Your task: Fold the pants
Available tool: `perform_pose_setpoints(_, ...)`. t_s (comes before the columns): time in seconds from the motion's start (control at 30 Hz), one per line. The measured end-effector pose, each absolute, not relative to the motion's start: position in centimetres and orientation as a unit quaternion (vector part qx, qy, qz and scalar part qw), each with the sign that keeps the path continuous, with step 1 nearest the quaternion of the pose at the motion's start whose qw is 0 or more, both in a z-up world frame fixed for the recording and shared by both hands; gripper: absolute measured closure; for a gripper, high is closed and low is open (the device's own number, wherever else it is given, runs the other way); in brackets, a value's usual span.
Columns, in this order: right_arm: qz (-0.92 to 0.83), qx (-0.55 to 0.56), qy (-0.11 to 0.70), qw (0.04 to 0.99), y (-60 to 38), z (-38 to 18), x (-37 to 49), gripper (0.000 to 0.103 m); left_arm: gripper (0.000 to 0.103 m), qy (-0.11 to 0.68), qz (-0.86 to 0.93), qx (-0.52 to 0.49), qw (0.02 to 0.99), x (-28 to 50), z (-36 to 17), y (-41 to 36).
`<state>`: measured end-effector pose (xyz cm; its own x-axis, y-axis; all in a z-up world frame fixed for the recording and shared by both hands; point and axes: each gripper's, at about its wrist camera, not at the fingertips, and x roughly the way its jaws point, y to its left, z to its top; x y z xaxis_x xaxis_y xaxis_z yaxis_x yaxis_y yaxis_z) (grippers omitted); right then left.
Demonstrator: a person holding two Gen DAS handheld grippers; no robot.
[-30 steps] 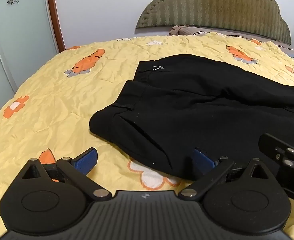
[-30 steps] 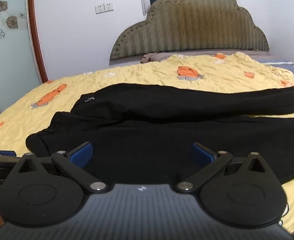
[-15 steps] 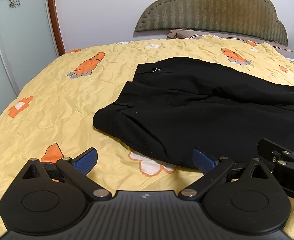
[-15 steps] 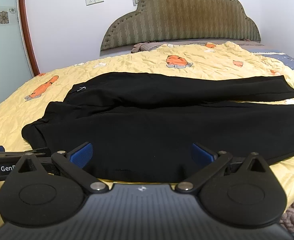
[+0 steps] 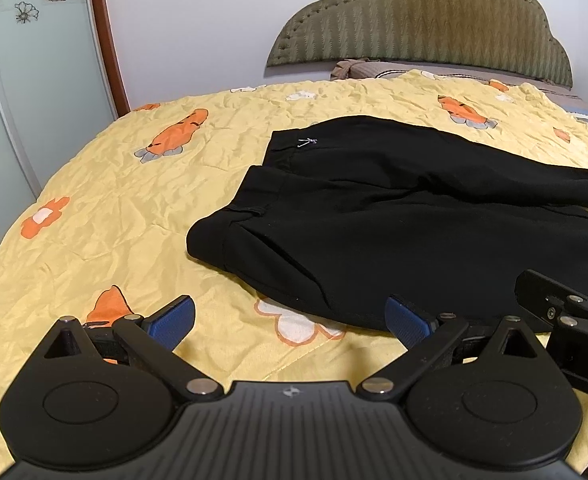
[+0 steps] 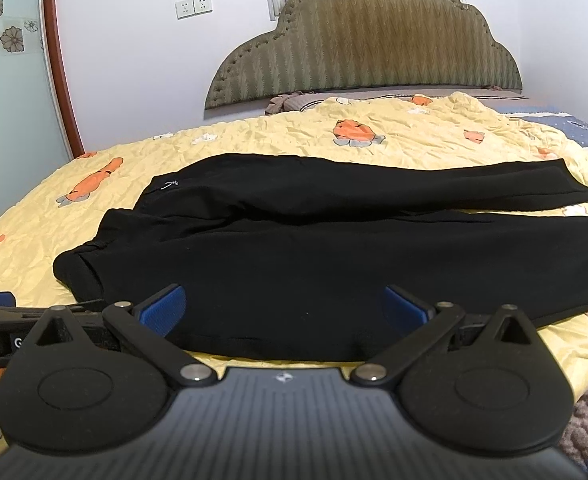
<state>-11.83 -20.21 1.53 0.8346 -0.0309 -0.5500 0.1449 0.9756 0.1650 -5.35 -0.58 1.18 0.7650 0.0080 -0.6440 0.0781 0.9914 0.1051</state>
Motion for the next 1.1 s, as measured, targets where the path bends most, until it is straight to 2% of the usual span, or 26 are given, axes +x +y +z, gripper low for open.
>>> perform_pose_setpoints(1.1, -0.042, 0.103, 0.281, 0.953, -20.55, 1.7, -12.44, 0.0, 0.001, 0.351, -0.009, 0.081, 0.933, -5.32, 1.11, -1.56)
